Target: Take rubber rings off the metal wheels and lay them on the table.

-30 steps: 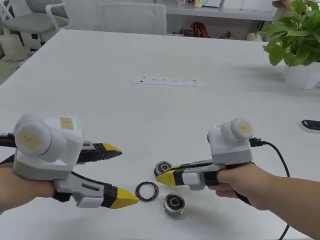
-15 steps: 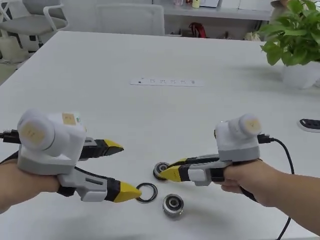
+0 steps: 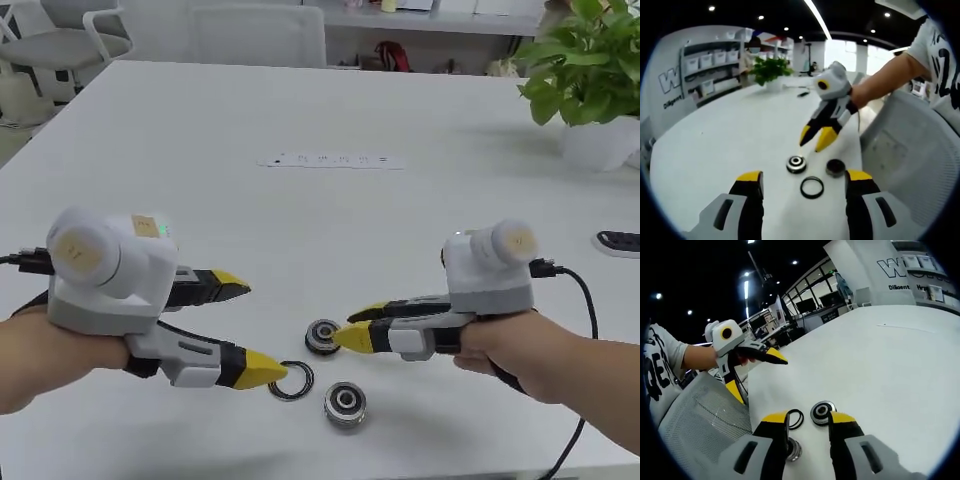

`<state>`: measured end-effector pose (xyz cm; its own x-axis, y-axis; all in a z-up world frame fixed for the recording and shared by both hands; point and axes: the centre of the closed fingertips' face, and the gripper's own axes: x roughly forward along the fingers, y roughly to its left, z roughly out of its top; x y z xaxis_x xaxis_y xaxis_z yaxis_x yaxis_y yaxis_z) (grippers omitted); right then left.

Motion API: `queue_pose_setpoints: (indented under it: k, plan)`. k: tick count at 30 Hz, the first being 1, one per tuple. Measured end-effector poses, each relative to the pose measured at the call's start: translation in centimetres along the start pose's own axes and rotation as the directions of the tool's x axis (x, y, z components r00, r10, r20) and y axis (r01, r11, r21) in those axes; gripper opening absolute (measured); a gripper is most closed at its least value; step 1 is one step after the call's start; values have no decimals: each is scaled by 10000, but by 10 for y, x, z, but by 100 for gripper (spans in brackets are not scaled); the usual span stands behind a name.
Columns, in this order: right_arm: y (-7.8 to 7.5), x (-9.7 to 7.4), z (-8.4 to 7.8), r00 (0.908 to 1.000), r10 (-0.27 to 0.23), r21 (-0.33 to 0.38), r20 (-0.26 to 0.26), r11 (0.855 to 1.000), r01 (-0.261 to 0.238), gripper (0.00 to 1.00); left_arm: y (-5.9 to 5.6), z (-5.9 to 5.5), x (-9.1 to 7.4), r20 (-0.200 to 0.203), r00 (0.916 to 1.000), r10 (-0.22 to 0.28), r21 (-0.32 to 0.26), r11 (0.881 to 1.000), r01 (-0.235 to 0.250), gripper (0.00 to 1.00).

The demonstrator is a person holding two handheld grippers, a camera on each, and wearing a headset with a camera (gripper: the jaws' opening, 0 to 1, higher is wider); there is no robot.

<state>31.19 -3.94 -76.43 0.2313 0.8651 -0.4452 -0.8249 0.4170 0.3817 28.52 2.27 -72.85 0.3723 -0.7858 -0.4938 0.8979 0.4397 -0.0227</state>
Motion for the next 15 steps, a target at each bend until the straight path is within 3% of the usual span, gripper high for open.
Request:
queue_pose_setpoints:
  k: [15]
  plan:
    - [-11,-4,-9,9989,-386,-873,-275,9955,360,29,4,-2,14,-205,9998,-87,-22,10000,86,62]
